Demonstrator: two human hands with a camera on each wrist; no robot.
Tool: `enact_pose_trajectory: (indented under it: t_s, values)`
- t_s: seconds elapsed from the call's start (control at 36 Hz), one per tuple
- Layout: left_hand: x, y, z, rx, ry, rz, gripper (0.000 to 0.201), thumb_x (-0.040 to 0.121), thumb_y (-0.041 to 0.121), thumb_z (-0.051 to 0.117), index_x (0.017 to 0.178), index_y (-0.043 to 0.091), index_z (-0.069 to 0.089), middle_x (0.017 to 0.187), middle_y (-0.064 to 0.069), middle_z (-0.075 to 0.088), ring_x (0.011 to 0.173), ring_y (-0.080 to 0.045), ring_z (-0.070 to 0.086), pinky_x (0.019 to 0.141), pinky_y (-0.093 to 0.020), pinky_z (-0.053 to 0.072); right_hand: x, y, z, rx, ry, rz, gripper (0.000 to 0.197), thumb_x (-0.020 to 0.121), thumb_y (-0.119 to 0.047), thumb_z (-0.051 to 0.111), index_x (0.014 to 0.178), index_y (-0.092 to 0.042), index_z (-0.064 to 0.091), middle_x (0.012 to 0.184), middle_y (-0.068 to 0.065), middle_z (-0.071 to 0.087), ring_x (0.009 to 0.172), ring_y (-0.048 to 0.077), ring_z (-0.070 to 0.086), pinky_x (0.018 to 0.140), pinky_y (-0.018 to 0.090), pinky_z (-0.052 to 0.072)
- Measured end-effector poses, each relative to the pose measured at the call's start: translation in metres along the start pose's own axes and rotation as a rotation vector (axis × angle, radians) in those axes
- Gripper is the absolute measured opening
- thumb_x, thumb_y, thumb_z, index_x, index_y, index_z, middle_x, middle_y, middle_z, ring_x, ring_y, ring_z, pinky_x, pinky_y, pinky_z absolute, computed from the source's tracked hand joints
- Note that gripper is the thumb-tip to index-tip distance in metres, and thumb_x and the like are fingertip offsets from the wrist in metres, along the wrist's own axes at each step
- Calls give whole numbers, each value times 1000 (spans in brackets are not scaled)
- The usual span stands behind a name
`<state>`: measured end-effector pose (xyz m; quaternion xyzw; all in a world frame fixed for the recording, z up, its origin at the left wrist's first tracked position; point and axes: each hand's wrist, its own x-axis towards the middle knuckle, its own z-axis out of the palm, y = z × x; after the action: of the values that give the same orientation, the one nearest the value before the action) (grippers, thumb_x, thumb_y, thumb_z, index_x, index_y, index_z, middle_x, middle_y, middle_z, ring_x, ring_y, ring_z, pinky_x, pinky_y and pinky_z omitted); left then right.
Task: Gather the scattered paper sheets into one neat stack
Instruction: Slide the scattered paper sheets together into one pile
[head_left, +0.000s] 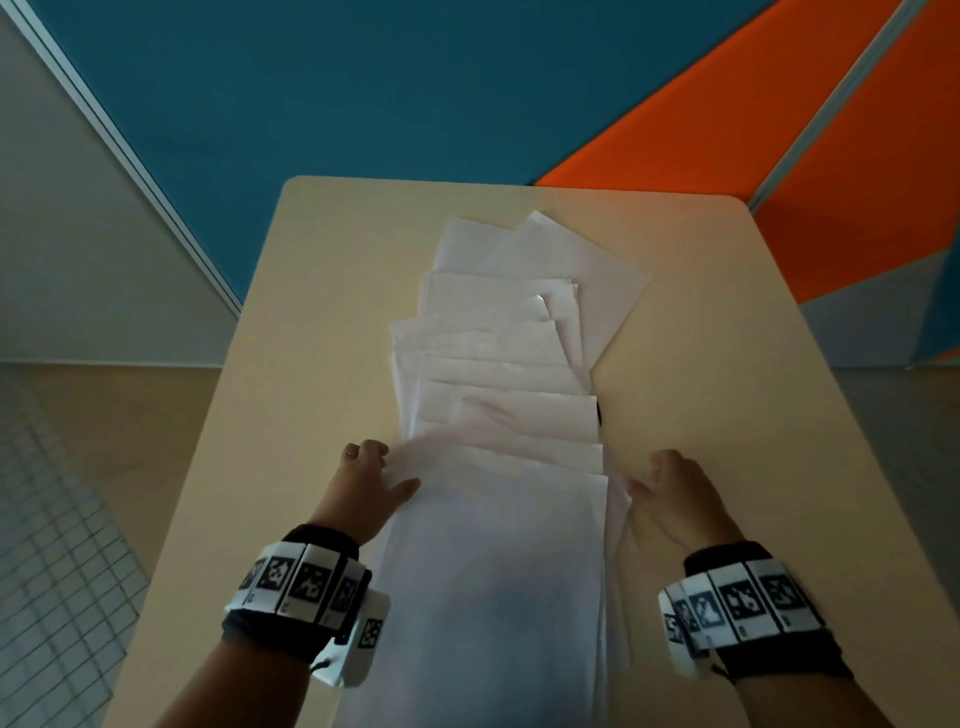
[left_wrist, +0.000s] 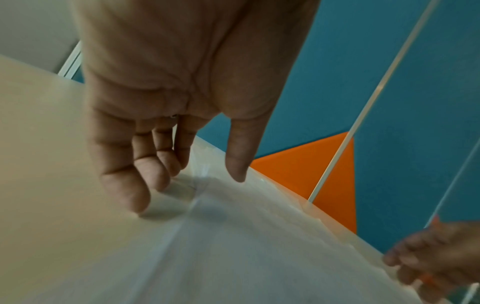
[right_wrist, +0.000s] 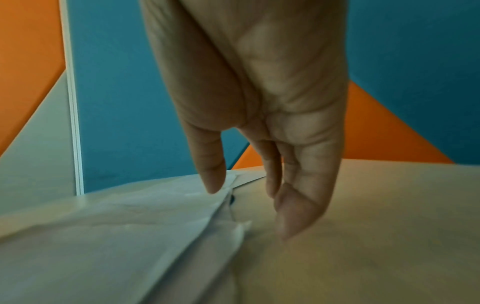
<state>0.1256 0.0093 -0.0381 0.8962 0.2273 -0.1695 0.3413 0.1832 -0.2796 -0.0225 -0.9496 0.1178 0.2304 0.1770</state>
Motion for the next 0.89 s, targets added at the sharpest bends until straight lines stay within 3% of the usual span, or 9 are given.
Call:
enact_pose_trajectory:
  t_s: [0.19, 0.28, 0.33, 0.47, 0.61, 0.75, 0.81, 0.83, 0.89]
  values:
    - [-26, -17, 7, 27, -39, -8, 61, 81, 23, 68, 128, -3, 40, 126, -22, 47, 115, -33, 50, 99, -36, 40, -31, 12, 23, -16, -87, 4, 26, 89, -19, 57, 101, 4, 56, 113, 22, 63, 107, 31, 59, 82, 30, 44]
    - [-31, -15, 11, -9, -70, -7, 64, 80, 23, 69, 129, -4, 38, 126, -22, 46, 114, -35, 50, 95, -41, 46, -35, 5, 37, 31, -85, -26, 33, 86, -20, 62, 107, 4, 54, 111, 21, 61, 105, 33, 57, 79, 31, 42]
    - [-32, -14, 11, -44, -77, -12, 64, 79, 22, 70, 128, -5, 38, 125, -23, 44, 112, -37, 51, 92, -46, 50, -36, 4, 40, 54, -76, -48, 26, 86, -20, 62, 103, -1, 55, 106, 18, 60, 105, 34, 57, 75, 26, 36]
    - [-42, -23, 9, 14, -79, -16, 64, 82, 25, 67, 128, -6, 37, 128, -22, 43, 116, -34, 49, 94, -39, 46, -54, 15, 32, -47, -105, -23, 36, 92, -25, 54, 114, 4, 54, 119, 19, 59, 113, 30, 54, 92, 31, 42]
    - [-54, -27, 16, -11, -124, -20, 62, 81, 23, 68, 125, -7, 36, 124, -22, 41, 112, -37, 50, 88, -46, 52, -68, 21, 46, -31, -178, 0, 45, 87, -29, 61, 116, 3, 47, 119, 19, 59, 110, 31, 57, 76, 26, 38]
    - [-53, -22, 19, -12, -166, -11, 61, 82, 22, 67, 123, -8, 36, 126, -23, 39, 101, -32, 49, 89, -44, 51, -73, 17, 58, -22, -191, -18, 54, 85, -31, 63, 121, 3, 43, 123, 19, 56, 113, 31, 56, 87, 30, 45]
    - [-51, -24, 16, -39, -179, -29, 62, 81, 20, 68, 125, -8, 35, 128, -23, 38, 110, -35, 50, 80, -38, 57, -72, 20, 53, -9, -201, -16, 49, 86, -30, 62, 118, 3, 46, 119, 18, 58, 111, 31, 57, 79, 28, 42]
    - [-50, -25, 14, -53, -176, -39, 63, 81, 20, 68, 126, -8, 33, 129, -23, 37, 112, -35, 51, 66, -30, 59, -72, 22, 49, -7, -203, -9, 47, 87, -29, 61, 117, 3, 47, 115, 18, 59, 110, 32, 57, 77, 27, 41]
    - [-49, -29, 10, -66, -162, -54, 66, 82, 22, 67, 129, -6, 32, 131, -22, 36, 113, -34, 51, 39, -15, 51, -73, 26, 44, -22, -187, -2, 44, 88, -27, 60, 115, 5, 47, 109, 17, 59, 111, 33, 58, 76, 27, 41]
